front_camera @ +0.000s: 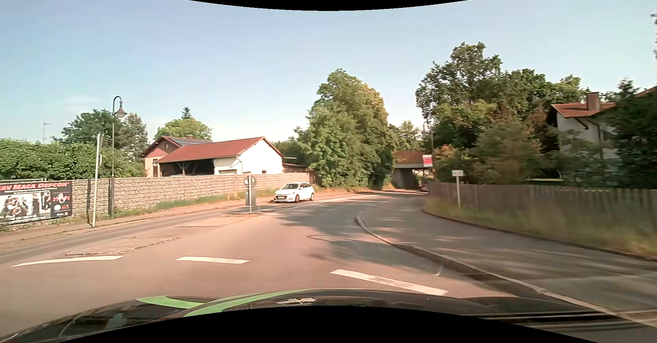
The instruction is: Follow the waypoints while adhering to traffic rules and regulations
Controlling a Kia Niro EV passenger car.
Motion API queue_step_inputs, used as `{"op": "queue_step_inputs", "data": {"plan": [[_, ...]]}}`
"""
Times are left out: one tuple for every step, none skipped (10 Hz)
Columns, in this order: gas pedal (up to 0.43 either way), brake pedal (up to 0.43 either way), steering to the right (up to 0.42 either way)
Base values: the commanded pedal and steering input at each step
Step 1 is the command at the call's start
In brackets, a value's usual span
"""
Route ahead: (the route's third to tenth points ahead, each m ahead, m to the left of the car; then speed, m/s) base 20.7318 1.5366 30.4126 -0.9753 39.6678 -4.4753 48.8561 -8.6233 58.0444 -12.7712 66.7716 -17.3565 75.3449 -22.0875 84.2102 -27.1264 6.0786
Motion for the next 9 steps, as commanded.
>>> {"op": "queue_step_inputs", "data": {"plan": [[0.067,0.000,-0.272],[0.079,0.000,-0.227],[0.098,0.000,-0.175],[0.098,0.000,-0.127],[0.098,0.000,-0.076],[0.110,0.000,-0.025],[0.110,0.000,0.013],[0.130,0.000,0.037],[0.177,0.000,0.066]]}}
